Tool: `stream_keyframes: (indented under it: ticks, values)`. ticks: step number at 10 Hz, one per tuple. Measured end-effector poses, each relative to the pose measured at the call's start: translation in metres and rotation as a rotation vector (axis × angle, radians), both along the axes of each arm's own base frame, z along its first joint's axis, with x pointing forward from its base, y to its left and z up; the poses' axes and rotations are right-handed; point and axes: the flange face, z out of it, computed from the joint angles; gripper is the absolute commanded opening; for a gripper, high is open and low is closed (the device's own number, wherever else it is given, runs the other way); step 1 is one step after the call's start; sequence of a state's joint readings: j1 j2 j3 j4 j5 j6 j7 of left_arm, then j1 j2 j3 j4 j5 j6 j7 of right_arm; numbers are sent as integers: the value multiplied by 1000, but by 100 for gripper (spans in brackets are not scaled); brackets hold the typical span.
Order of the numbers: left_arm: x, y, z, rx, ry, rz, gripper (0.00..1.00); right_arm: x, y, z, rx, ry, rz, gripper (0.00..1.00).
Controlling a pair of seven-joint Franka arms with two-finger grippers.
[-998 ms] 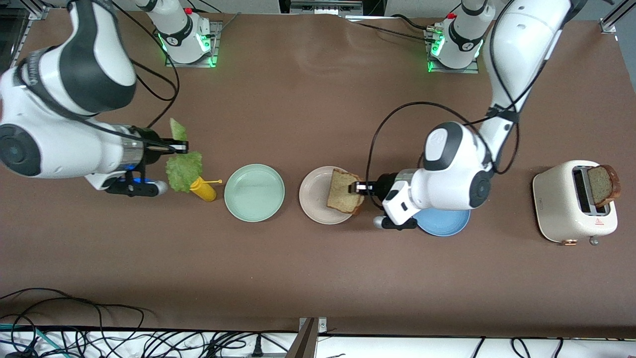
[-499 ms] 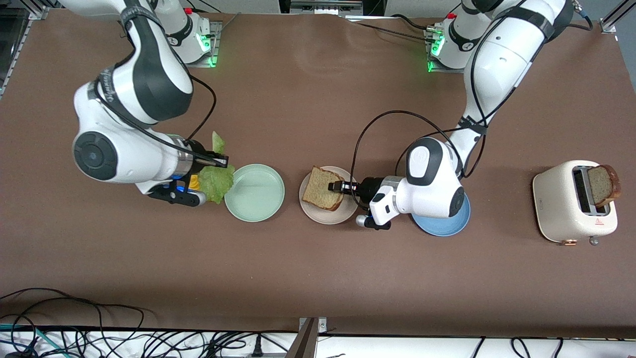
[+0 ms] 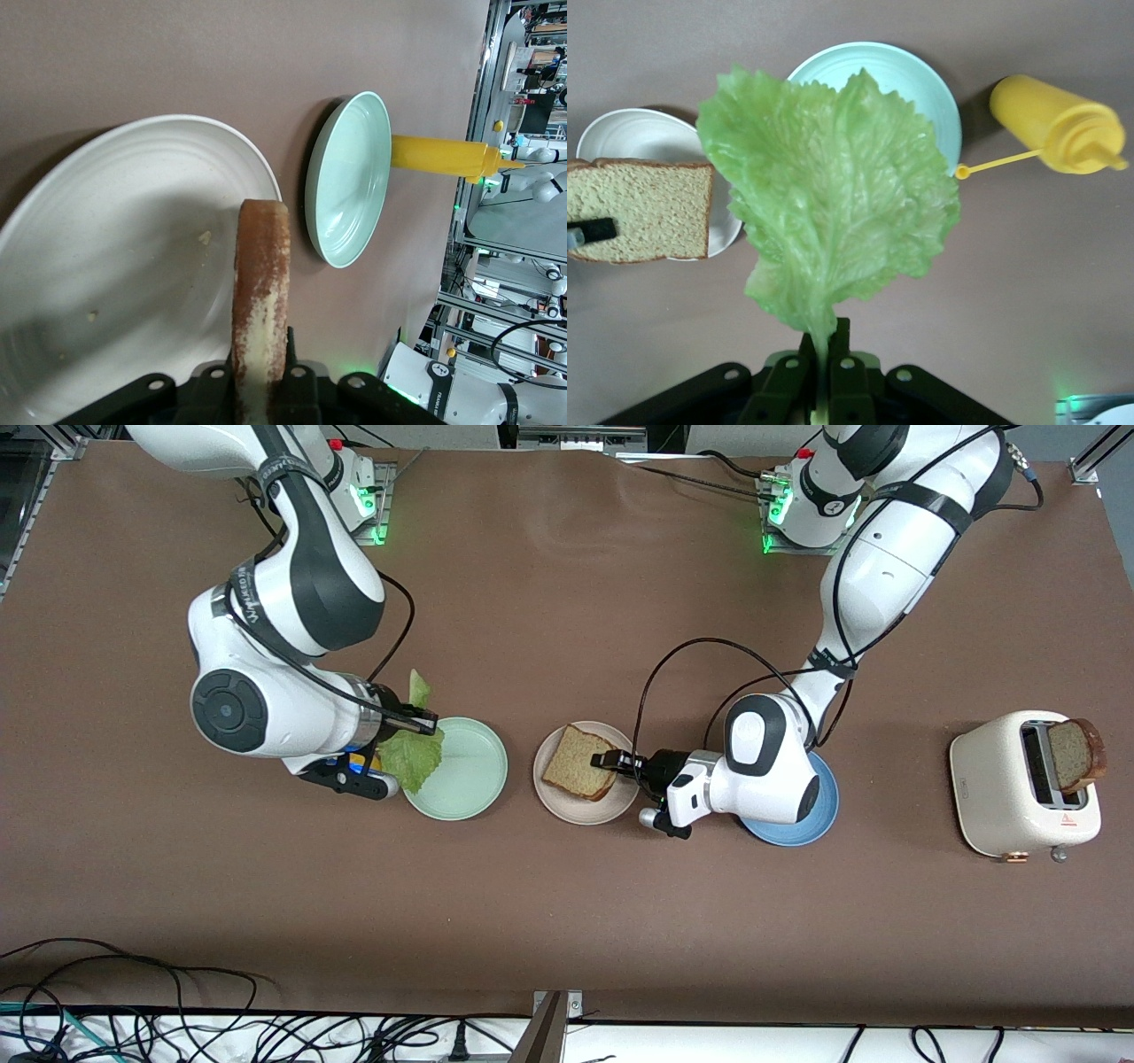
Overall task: Make sandwich on beige plate with both arms
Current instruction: 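Lower the bread onto the beige plate while the right gripper carries the lettuce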
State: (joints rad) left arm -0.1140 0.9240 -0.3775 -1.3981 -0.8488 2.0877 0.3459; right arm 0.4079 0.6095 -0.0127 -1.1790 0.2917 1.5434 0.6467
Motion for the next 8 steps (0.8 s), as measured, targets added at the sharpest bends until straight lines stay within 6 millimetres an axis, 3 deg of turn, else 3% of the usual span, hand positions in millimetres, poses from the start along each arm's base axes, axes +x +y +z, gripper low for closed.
stream_keyframes:
  ticks: [2,5,8]
  values:
    - [2,3,0,0,-5,2,100,-1,19,-14,-3,-16,-13,0]
    - [14,26,3,57,-69,-21,100,1,31,-26,2,-35,-10,0]
    - [34,66,41,165,-191,-80,100,-1,47,-38,10,-57,0,0]
